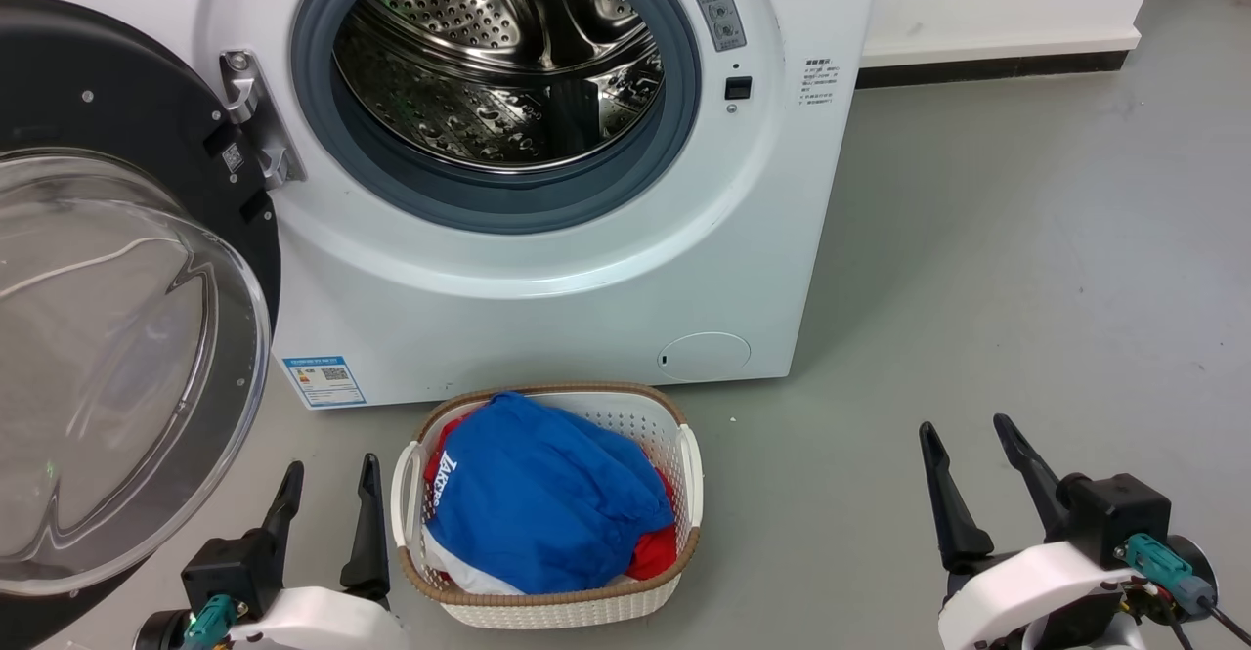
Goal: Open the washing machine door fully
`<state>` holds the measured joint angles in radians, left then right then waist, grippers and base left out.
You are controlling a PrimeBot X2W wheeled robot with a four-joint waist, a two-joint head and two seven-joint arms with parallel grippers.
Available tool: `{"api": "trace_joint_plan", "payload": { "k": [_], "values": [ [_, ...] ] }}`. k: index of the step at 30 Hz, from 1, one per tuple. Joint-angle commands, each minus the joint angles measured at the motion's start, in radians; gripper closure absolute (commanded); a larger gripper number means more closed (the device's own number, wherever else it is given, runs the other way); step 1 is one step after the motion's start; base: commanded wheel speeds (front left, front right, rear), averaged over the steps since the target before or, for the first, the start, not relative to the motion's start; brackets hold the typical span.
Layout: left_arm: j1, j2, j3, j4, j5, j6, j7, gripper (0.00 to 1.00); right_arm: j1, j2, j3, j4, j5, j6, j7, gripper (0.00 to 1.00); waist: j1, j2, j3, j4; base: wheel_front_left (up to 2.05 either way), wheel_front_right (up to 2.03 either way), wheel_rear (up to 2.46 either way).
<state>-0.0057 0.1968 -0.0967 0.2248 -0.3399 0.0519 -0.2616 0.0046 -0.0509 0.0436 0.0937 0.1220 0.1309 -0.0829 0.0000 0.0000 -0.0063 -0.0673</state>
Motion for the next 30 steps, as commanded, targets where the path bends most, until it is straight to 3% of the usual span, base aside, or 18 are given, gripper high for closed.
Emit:
{"api": "trace_joint_plan", "payload": {
  "k": [1,13,14,17,30],
  "values": [
    [-0.005,-0.005,0.001,0.003,0.003,-0.007,-0.005,0.0,-0.006,0.001,0.001,-0.003,-0.006,0.0,-0.002,0.0,0.0,0.0,0.001,0.001,0.0,0.0,0.0],
    [-0.01,-0.021,0.025,0.009,0.019,-0.017,-0.005,0.0,-0.006,0.001,0.003,-0.011,-0.01,0.0,0.006,0.0,0.0,0.0,0.006,-0.002,0.0,0.0,0.0],
    [0.0,-0.02,0.026,0.007,0.012,-0.017,0.0,1.0,0.0,0.0,0.002,-0.006,-0.009,0.0,0.005,1.0,0.0,0.0,0.006,-0.002,0.0,0.0,0.0],
    [0.002,-0.026,0.028,0.027,-0.006,-0.019,0.011,1.0,0.011,0.0,0.005,0.008,0.01,0.0,0.003,1.0,0.0,0.0,0.007,-0.002,0.0,0.0,0.0],
    [-0.018,-0.046,0.061,0.025,-0.229,-0.048,0.076,1.0,-0.014,-0.015,-0.007,0.033,0.29,0.0,0.024,1.0,0.0,0.0,0.007,0.005,0.0,0.0,0.0]
  ]
}}
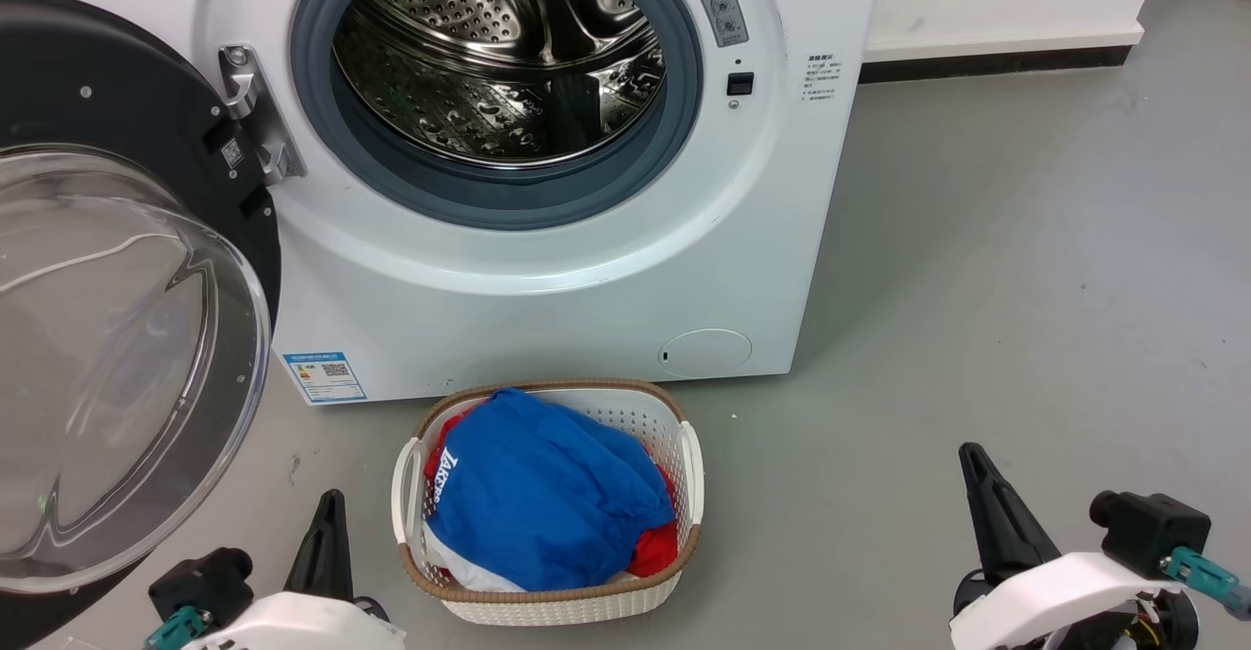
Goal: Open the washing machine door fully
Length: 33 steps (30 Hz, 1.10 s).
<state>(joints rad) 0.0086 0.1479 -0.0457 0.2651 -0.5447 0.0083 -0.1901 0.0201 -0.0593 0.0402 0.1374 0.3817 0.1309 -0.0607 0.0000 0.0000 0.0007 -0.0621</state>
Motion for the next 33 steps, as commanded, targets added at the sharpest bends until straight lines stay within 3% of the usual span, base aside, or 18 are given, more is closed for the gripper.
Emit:
{"api": "trace_joint_plan", "payload": {
  "k": [1,33],
  "values": [
    [-0.034,0.001,0.012,-0.016,-0.04,-0.007,0.009,1.0,-0.032,-0.008,-0.004,-0.009,0.05,0.0,0.004,1.0,0.0,0.0,0.0,0.001,0.0,0.0,0.0],
    [-0.07,-0.038,0.071,-0.021,-0.446,-0.06,0.125,1.0,-0.073,-0.022,-0.036,0.035,0.539,0.0,0.049,1.0,0.0,0.0,0.001,0.018,0.0,0.0,0.0]
  ]
}}
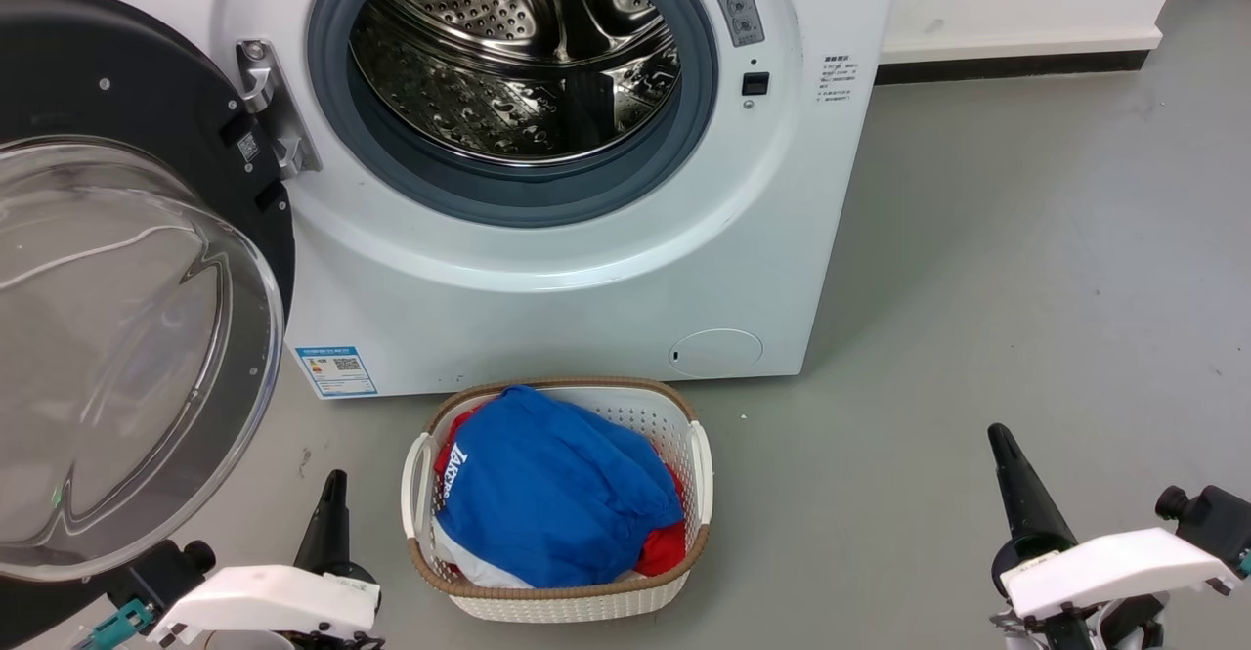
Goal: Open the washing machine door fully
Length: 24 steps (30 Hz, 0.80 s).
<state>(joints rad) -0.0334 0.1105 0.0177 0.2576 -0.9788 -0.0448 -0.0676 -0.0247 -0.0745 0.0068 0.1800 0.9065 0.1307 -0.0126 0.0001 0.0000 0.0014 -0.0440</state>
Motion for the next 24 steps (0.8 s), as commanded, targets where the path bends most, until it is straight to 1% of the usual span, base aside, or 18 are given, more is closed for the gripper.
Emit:
{"api": "trace_joint_plan", "payload": {
  "k": [1,24],
  "values": [
    [-0.029,-0.002,0.009,-0.013,-0.023,-0.009,0.005,1.0,-0.029,-0.007,-0.004,-0.007,0.028,0.0,0.002,1.0,-0.0001,0.0,0.0,0.001,0.0,0.0,0.0],
    [-0.049,-0.023,0.043,-0.014,-0.248,-0.038,0.072,1.0,-0.05,-0.009,-0.031,0.019,0.292,0.0,0.035,1.0,-0.0001,0.0,0.001,0.013,0.0,0.0,0.0]
  ]
}}
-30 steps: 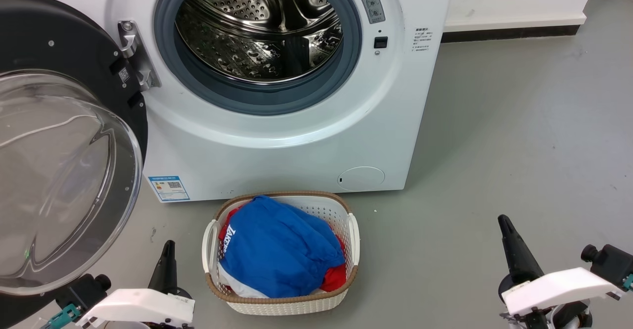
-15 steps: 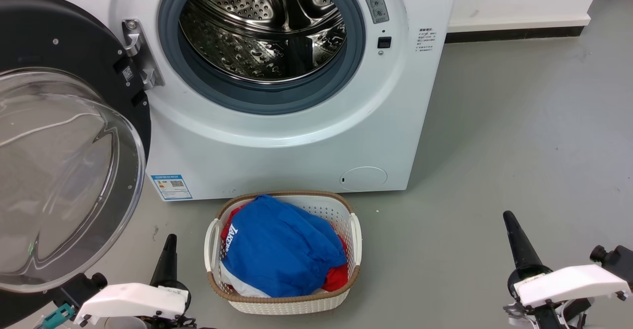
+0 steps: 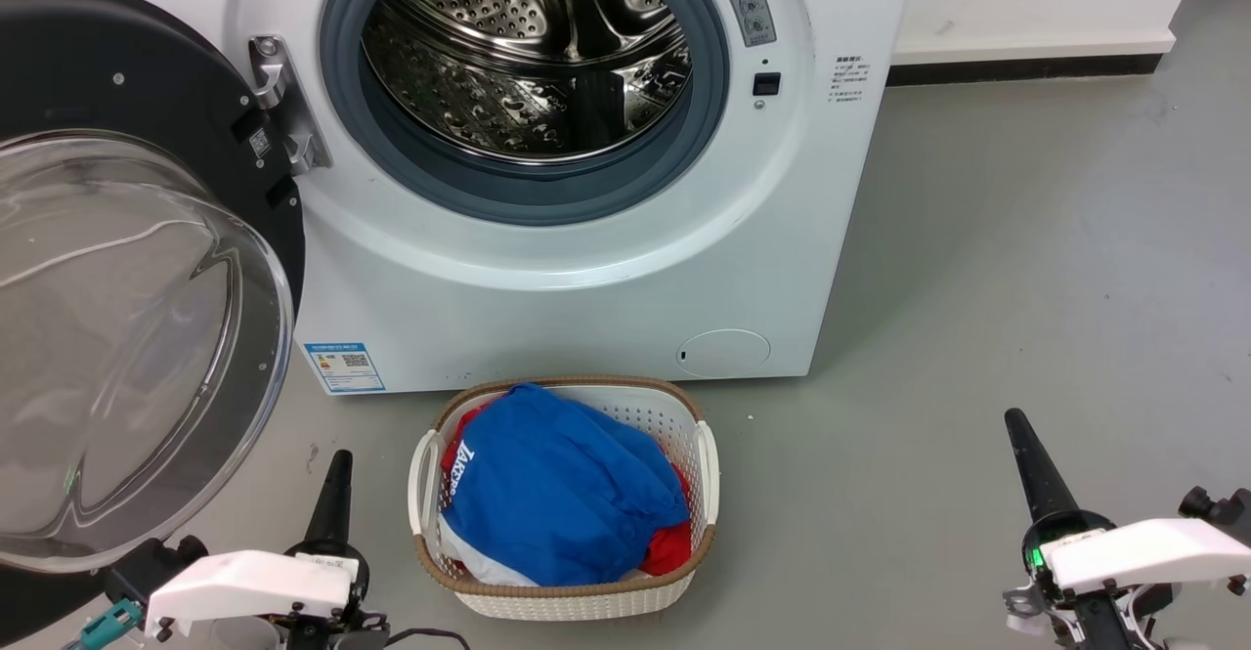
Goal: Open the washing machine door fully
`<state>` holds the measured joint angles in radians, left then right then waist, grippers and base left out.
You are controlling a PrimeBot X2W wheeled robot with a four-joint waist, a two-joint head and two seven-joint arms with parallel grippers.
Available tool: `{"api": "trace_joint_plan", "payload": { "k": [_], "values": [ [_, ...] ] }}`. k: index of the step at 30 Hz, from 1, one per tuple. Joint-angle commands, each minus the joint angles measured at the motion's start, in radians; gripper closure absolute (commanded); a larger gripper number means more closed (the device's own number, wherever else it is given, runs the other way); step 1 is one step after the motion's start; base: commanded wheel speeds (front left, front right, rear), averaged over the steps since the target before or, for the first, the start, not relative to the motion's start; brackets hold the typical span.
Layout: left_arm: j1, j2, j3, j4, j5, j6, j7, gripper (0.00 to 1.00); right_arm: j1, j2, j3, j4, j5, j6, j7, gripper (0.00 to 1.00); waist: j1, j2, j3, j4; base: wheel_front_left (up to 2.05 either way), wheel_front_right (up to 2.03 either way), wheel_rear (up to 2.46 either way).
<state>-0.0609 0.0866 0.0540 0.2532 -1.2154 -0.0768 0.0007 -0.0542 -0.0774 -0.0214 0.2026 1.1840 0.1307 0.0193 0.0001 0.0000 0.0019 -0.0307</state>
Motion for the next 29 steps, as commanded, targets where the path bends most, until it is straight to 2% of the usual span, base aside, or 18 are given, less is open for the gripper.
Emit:
{"api": "trace_joint_plan", "payload": {
  "k": [1,29],
  "values": [
    [-0.022,0.0,0.008,-0.01,-0.02,-0.008,0.006,1.0,-0.021,-0.006,-0.004,-0.003,0.025,0.0,0.005,1.0,-0.0001,0.0,0.0,0.001,0.0,0.0,0.0],
    [-0.041,-0.022,0.04,-0.01,-0.245,-0.037,0.072,1.0,-0.042,-0.001,-0.036,0.023,0.283,0.0,0.042,1.0,-0.0001,0.0,0.001,0.017,0.0,0.0,0.0]
  ]
}}
